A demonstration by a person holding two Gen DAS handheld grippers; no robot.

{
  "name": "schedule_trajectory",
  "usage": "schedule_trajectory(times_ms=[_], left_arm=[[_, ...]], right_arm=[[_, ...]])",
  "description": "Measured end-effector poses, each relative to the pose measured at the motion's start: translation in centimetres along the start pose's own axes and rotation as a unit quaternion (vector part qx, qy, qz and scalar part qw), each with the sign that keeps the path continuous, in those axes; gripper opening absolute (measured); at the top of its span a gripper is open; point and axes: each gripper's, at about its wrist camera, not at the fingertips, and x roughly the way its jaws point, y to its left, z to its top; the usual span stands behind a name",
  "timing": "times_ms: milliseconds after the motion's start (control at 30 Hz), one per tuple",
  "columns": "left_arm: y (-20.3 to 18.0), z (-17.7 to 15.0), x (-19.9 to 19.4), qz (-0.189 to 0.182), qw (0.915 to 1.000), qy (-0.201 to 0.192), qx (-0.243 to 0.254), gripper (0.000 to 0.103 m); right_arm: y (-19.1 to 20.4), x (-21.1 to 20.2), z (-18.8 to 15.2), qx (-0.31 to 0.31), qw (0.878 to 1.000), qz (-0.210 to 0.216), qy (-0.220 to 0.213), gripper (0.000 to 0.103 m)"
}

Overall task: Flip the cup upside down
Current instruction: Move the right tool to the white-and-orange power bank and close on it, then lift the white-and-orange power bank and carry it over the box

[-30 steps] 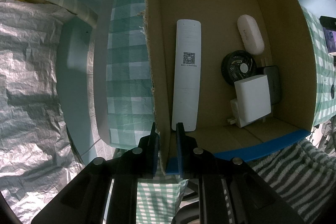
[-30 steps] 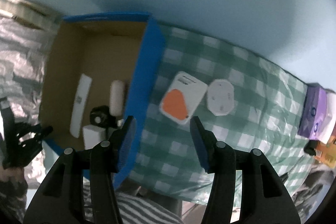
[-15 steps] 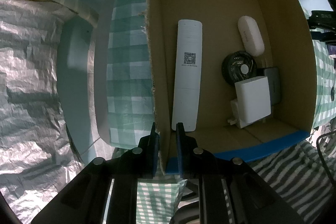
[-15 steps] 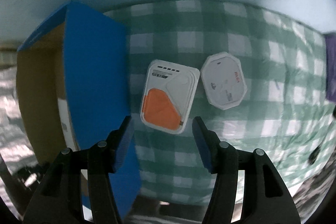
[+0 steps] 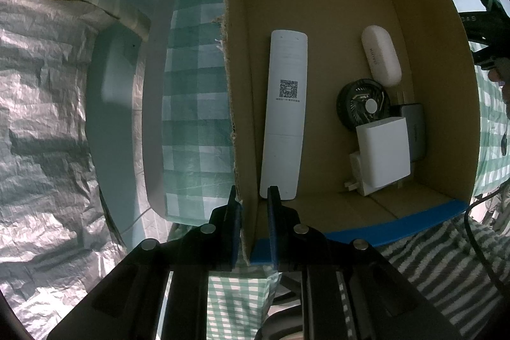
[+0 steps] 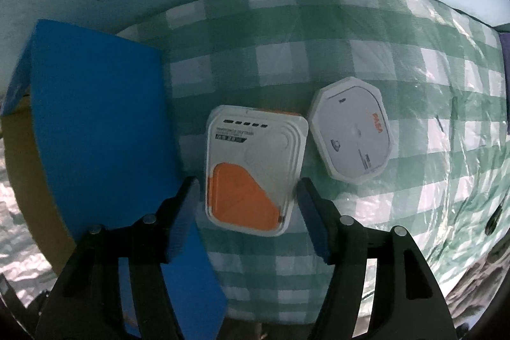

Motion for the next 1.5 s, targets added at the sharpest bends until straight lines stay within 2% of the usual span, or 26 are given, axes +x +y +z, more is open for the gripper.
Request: schedule_trajectory(times_ms=[133,233,400,800,833,967,1133,1500], left_arm=[[0.0,0.0,0.0,-0.001,1.0000,0.001,0.000,0.014],[-0.1,0.0,0.0,0.000,1.0000,0.001,0.001,0.014],[-0.1,-0.1,0.1,0.000,1.0000,0.002,0.001,0.014],[-0.3,-0.2,0.2,0.002,1.0000,0.003,-0.001,0.016],[-0.2,-0.1,0.2,0.003,1.0000,0.003,-0.001,0.016],[-0.2,-0.1,0.2,0.001,1.0000,0.003,-0.001,0.017],[-0.2,-0.1,0.2,0.001,1.0000,0.003,-0.001,0.017],[-0.2,0.1,0.2,0.002,1.0000,0.002,0.002,0.017]], right_arm=[[0.6,0.2,0.2,-0.023,1.000,-0.003,-0.001,0.065],[1.8,0.0,-0.1,-0.086,0.996,-0.028,-0.007,0.064],[3.7,0.1,-1.1,-0.203,0.977,-0.071,-0.002,0.064],[4.8,1.3,-0.6,-0.195,0.977,-0.083,-0.009,0.065],[5.1,2.1,-1.5,-0.197,0.977,-0.085,-0.010,0.065],[5.4,2.0,-1.4,-0.205,0.975,-0.088,-0.012,0.064],[3.9,2.3,-3.0,-0.214,0.972,-0.097,-0.012,0.063],[4.6,-2.0,-6.2,-0.243,0.965,-0.089,-0.025,0.063]])
